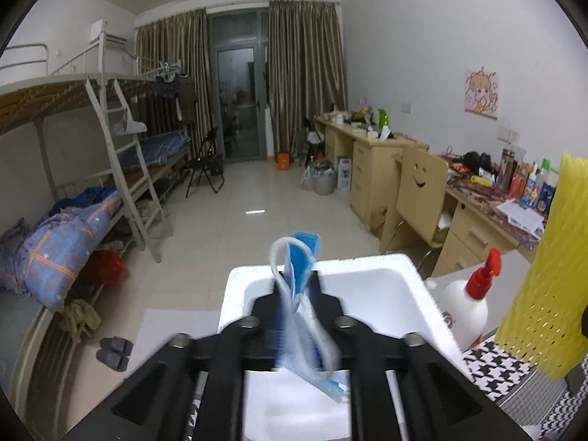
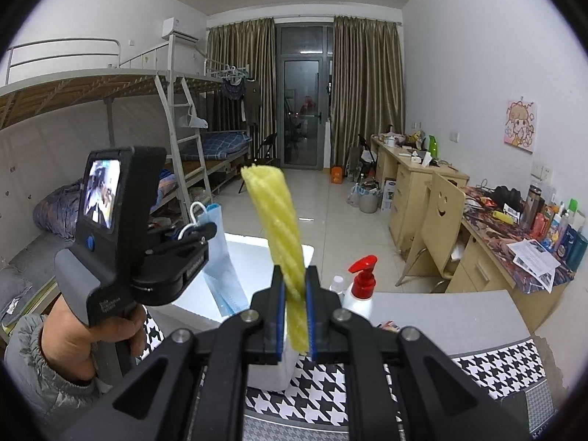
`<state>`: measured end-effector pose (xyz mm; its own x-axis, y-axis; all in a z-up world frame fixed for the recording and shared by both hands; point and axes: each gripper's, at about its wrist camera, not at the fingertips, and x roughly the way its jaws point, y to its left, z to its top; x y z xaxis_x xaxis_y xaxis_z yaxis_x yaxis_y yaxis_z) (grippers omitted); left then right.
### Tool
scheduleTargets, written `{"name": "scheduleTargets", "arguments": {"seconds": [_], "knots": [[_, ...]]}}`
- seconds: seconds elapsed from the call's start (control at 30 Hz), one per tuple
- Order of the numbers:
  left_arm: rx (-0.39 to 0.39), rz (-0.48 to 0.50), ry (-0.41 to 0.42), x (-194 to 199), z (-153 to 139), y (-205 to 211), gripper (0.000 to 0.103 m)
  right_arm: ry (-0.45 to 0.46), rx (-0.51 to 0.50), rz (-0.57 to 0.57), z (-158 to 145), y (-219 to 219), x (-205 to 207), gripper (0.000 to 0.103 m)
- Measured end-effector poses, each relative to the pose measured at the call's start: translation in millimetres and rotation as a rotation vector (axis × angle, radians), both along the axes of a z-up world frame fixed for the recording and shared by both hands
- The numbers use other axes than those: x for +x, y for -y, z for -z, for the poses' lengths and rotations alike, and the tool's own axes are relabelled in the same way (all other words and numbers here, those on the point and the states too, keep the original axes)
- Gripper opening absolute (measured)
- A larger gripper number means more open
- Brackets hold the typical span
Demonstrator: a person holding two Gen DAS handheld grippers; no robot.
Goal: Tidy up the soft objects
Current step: 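Lower the mask into the foam box and open left gripper while right gripper holds the sponge, then lower the yellow sponge into the foam box and open right gripper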
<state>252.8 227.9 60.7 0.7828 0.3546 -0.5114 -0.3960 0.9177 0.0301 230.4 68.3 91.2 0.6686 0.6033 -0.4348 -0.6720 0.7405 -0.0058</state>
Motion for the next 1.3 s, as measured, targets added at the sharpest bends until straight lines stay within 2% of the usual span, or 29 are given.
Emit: {"name": "scheduleTargets", "arguments": {"seconds": [0.03,0.07,0.1,0.23,0.4,0.87,1.0,1.1,1.3], "knots": [[-0.004,-0.003,-0.001,0,0,-1,0.053,-0.003,0.000,-0.001,0,-1,1,0.013],[-0.013,-0.006,0.009,-2,0,-3,0.072,-0.005,0.000,0.000,1,-1,2,0.013],[-0.016,-0.009,0.021,-4,0,-3,0.078,-0.006,0.000,0.000,1,-2,2,0.013],[-0.013,-0.004,0.036,-11,-4,-3,0.081,-0.008,-0.007,-0.002,2,-4,2,0.013],[0.004,-0.021,0.087,-27,-12,-4,0.100,-0.009,-0.016,-0.010,2,-9,3,0.013],[0.023,-0.123,0.072,-54,-9,-19,0.102,-0.015,-0.043,-0.041,5,-35,2,0.013],[0.003,-0.142,0.086,-65,-9,-27,0.102,-0.024,-0.050,-0.043,7,-44,4,0.013],[0.007,-0.180,0.131,-79,-10,-33,0.102,-0.030,-0.058,-0.041,8,-48,9,0.013],[0.005,-0.187,0.091,-84,-1,-41,0.102,-0.070,-0.074,-0.045,15,-61,19,0.013]]}}
